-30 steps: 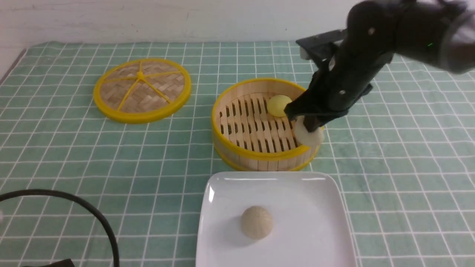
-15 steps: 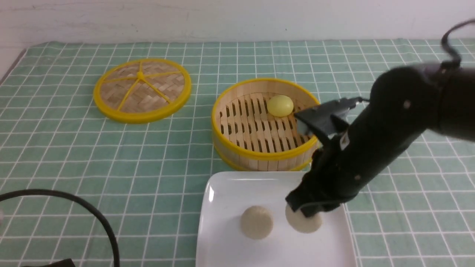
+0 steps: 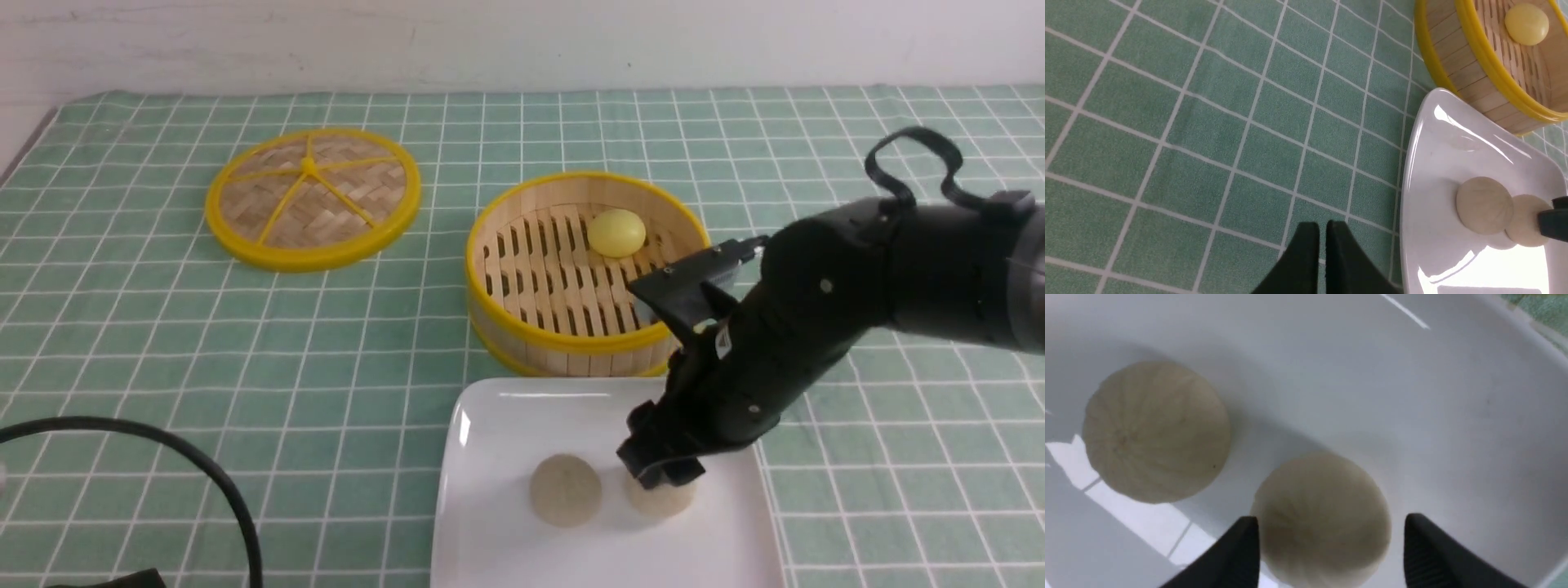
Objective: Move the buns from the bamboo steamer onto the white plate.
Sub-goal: 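Reach toward a bun in the bamboo steamer with the right gripper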
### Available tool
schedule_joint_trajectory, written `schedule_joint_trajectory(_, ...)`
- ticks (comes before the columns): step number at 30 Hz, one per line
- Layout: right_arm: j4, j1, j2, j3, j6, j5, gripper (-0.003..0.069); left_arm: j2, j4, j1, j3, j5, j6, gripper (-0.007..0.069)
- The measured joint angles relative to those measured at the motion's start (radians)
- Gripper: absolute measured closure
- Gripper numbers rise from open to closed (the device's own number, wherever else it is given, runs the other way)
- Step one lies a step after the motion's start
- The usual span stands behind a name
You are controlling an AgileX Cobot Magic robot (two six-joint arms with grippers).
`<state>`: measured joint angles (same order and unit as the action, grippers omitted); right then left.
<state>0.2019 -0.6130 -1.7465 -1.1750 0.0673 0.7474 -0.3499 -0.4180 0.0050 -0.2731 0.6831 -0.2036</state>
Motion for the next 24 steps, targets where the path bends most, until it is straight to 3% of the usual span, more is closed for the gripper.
schedule_joint_trajectory(7, -0.105, 0.000, 0.011, -0.226, 0.000, 0.025, 0.0145, 0.000, 0.000, 0.000, 0.000, -0.002, 0.000, 0.0559)
schedule_joint_trajectory(16, -0.133, 0.089, -0.240, -0.573, -0.103, -0.054, 0.0227, 0.000, -0.003, 0.000, 0.000, -0.005, 0.000, 0.0549)
schedule_joint_trajectory(17, -0.133, 0.100, -0.264, -0.607, -0.110, -0.053, 0.0253, 0.000, -0.003, 0.000, 0.000, -0.005, 0.000, 0.0549)
schedule_joint_trajectory(18, -0.135, 0.116, -0.324, -0.665, -0.118, -0.041, 0.0326, 0.000, -0.003, 0.000, 0.000, -0.005, 0.000, 0.0547)
schedule_joint_trajectory(19, -0.135, 0.119, -0.331, -0.673, -0.118, -0.033, 0.0340, 0.000, -0.003, 0.000, 0.000, -0.005, 0.000, 0.0547)
schedule_joint_trajectory(20, -0.135, 0.132, -0.378, -0.725, -0.121, 0.000, 0.0466, 0.000, -0.003, 0.000, 0.000, -0.005, 0.000, 0.0545)
schedule_joint_trajectory(22, -0.135, 0.145, -0.427, -0.781, -0.121, 0.035, 0.0592, 0.000, -0.003, 0.000, 0.000, -0.005, 0.000, 0.0542)
schedule_joint_trajectory(24, -0.133, 0.158, -0.463, -0.820, -0.124, 0.064, 0.0659, 0.000, -0.003, 0.000, 0.000, -0.005, 0.000, 0.0540)
